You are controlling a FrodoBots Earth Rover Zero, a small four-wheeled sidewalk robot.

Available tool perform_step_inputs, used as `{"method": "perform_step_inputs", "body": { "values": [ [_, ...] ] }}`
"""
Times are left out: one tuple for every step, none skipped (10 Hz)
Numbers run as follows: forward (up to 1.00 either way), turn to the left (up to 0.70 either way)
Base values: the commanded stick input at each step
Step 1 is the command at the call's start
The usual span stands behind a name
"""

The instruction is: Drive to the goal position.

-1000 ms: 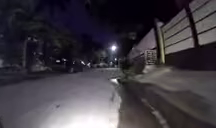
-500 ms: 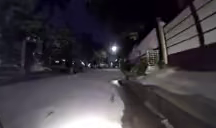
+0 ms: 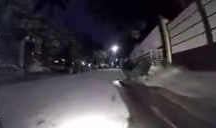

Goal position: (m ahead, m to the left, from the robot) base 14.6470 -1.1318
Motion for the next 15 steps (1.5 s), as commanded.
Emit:
{"method": "perform_step_inputs", "body": {
  "values": [
    [0.50,0.00],
    [0.50,0.00],
    [0.50,0.00],
    [0.50,0.00],
    [0.50,0.00],
    [0.50,0.00],
    [0.50,0.00],
    [0.50,0.00],
    [0.50,0.00],
    [0.50,0.00],
    [0.50,0.00],
    [0.50,0.00],
    [0.50,0.00],
    [0.50,0.00],
    [0.50,0.00]
  ]
}}
